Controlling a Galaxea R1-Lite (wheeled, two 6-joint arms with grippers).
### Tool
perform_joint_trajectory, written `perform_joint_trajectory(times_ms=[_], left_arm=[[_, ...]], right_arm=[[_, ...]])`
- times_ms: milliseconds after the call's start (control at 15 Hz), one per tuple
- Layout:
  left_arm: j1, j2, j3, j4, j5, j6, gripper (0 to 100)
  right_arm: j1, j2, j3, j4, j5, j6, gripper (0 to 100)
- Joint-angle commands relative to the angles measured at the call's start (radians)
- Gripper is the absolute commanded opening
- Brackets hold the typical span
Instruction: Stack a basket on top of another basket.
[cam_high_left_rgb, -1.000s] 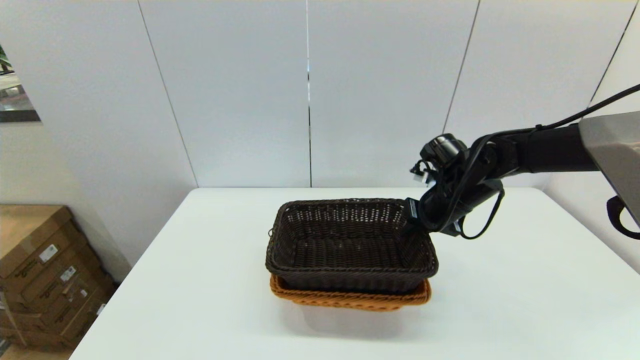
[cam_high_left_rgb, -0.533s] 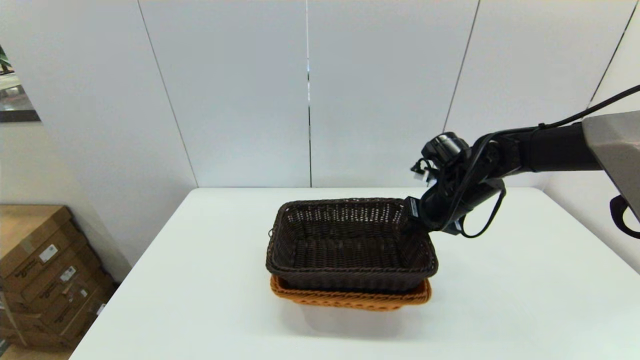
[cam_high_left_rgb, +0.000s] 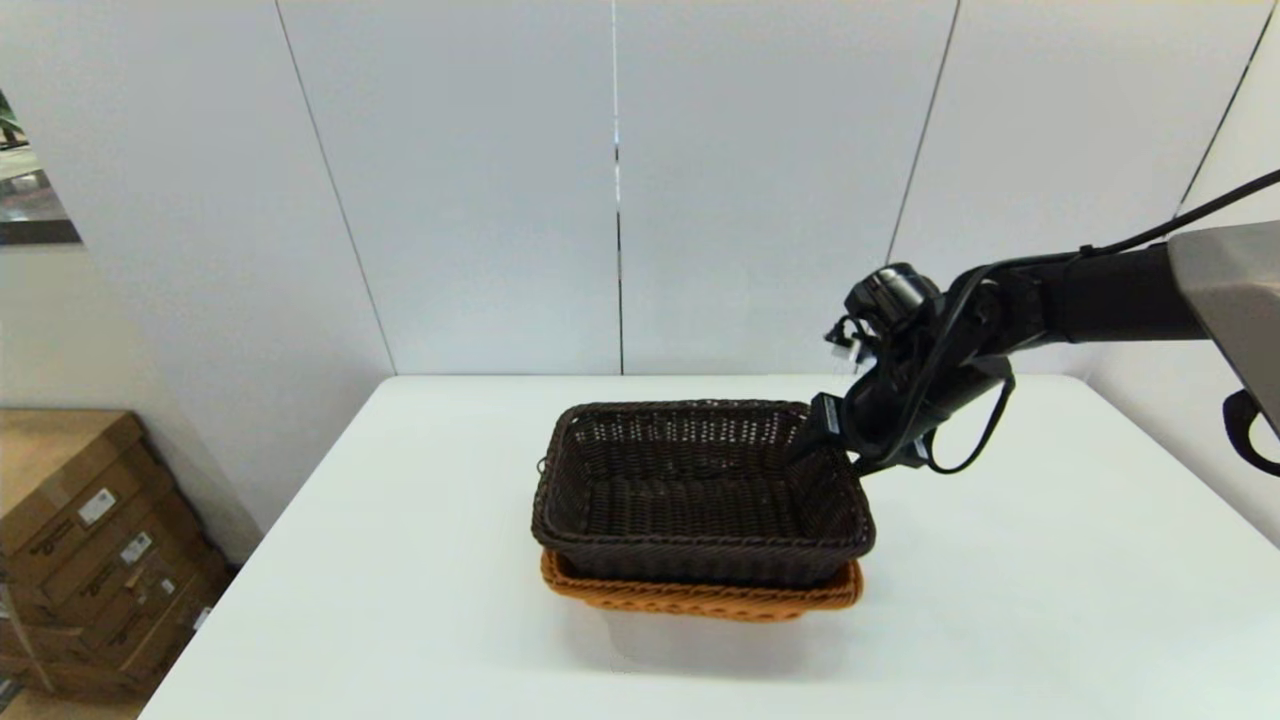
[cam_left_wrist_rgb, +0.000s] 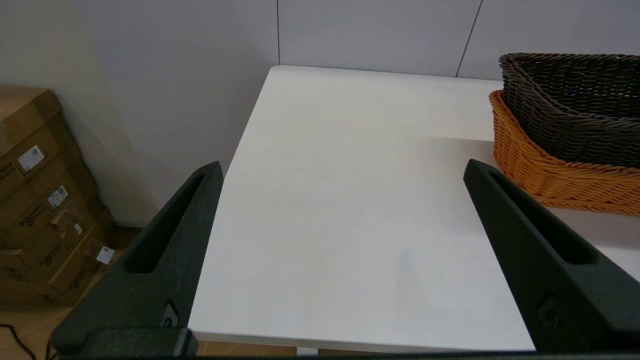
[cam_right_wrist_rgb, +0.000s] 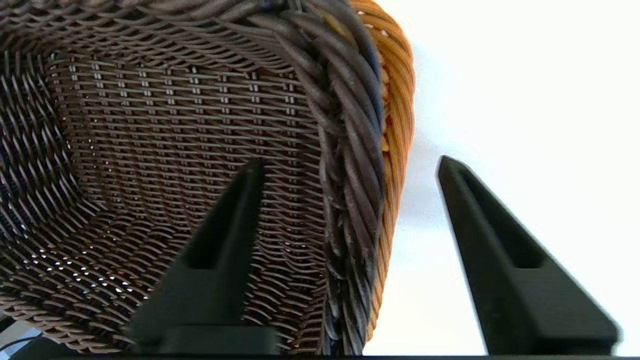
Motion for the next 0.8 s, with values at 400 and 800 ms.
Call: perform_joint_trajectory(times_ms=[400, 800], left_arm=[[0.0, 0.0, 0.002, 0.0, 0.001, -0.001, 100], [0.0, 0.0, 0.002, 0.0, 0.001, -0.001, 100]], right_arm=[[-0.149, -0.342, 0.062, 0.016, -0.012, -0.111, 100], [-0.287, -0.854, 0.469, 0.003, -0.011, -0.524, 100]])
